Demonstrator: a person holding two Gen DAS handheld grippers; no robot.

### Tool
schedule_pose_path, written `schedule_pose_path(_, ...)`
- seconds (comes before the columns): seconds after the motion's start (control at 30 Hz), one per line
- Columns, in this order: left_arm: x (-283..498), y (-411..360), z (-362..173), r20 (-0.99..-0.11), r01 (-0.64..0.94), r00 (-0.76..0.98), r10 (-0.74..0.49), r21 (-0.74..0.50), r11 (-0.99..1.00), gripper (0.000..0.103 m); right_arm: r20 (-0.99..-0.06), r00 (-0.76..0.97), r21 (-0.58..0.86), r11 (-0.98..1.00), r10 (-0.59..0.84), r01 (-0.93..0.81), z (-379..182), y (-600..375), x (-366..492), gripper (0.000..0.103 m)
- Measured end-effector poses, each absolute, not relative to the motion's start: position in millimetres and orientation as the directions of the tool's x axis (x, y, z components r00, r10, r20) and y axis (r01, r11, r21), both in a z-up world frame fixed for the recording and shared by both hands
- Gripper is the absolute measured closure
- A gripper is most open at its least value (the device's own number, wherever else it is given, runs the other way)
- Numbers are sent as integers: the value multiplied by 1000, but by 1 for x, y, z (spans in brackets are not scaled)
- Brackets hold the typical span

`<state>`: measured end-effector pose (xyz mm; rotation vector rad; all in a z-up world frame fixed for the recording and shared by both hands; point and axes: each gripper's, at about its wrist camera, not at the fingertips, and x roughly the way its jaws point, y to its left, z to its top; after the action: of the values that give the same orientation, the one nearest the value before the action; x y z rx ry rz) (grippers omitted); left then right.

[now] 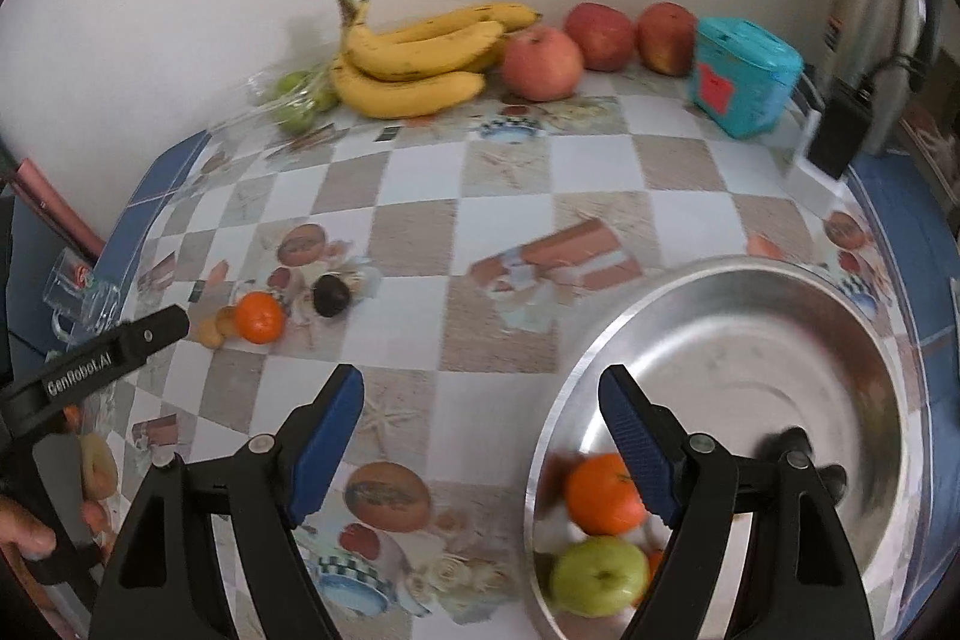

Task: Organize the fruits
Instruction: 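Move both open tools toward the brown kiwis and black avocado on the table, then grasp a brown kiwi with the left tool while the right tool grasps a black avocado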

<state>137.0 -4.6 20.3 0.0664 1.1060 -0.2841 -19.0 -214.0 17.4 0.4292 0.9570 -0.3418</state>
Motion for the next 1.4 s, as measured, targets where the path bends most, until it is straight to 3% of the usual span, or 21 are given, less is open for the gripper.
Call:
schedule_pose_path(0.5, 177, 28, -3, -897, 167, 348, -274, -228, 959, 3, -852, 524, 236, 889, -5, 393, 11, -185, 50, 22)
schedule_pose_path(0.77, 194, 41, -17, -907, 127, 317, -277, -249, 960, 21, -879, 477, 261, 861, 25, 436, -4, -188, 83, 22)
schedule_pose_path(0.93, 193, 40, -29, -908, 113, 263, -326, -306, 945, 26, -895, 446, 245, 860, 23, 447, -14, -187, 99, 22)
schedule_pose_path(1.0, 192, 38, -33, -904, 117, 249, -347, -327, 938, 36, -900, 436, 239, 861, 22, 449, -19, -186, 103, 22)
schedule_pose_path(1.07, 191, 35, -35, -902, 117, 236, -362, -344, 932, 42, -904, 427, 237, 862, 26, 448, -24, -183, 108, 31)
schedule_pose_path(1.2, 189, 31, -40, -898, 116, 217, -383, -366, 923, 52, -909, 416, 231, 864, 29, 447, -30, -180, 114, 34)
schedule_pose_path(1.27, 189, 30, -40, -895, 115, 217, -390, -374, 920, 59, -909, 415, 234, 864, 31, 446, -31, -178, 117, 44)
schedule_pose_path(1.4, 188, 28, -42, -888, 117, 207, -410, -394, 912, 71, -910, 413, 231, 866, 31, 444, -32, -177, 120, 47)
